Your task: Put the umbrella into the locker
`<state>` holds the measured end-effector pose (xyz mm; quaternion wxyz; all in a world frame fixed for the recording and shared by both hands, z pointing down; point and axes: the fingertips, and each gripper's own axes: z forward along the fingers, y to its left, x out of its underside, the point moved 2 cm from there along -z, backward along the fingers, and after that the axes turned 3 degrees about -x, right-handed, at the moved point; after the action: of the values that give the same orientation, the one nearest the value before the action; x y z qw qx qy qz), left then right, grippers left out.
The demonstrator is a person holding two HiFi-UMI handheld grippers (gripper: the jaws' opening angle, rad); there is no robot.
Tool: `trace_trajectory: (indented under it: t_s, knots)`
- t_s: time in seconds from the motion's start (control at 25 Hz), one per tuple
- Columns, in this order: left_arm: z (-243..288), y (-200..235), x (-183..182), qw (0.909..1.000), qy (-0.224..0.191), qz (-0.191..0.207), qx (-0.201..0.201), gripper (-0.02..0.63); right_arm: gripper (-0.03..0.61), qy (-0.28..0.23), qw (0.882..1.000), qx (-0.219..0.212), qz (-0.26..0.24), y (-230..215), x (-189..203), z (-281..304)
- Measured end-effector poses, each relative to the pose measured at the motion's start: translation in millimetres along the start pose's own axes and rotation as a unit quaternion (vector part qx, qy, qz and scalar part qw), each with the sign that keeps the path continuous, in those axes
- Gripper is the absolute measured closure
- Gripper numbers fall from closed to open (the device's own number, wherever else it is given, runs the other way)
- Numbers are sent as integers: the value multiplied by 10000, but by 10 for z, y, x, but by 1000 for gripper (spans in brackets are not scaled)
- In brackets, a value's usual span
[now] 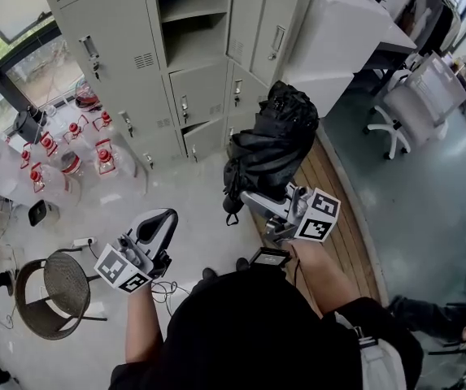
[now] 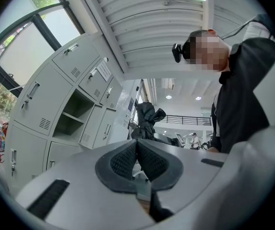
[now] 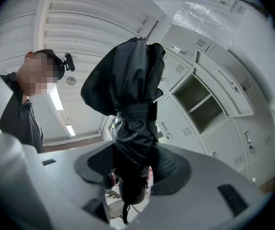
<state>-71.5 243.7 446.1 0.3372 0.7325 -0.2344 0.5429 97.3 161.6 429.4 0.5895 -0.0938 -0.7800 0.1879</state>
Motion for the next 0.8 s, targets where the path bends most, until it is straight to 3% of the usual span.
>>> trace_trajectory:
  t_s: [0.32,0.8]
  knots:
    - [-309,192,0,9999,-30,9,104,598,364,-62,9999,123,-62,79,162,206]
    - [-316,294,2,9996,-112,-49,244,598,364,-36,9996,278,-101,99,194,224]
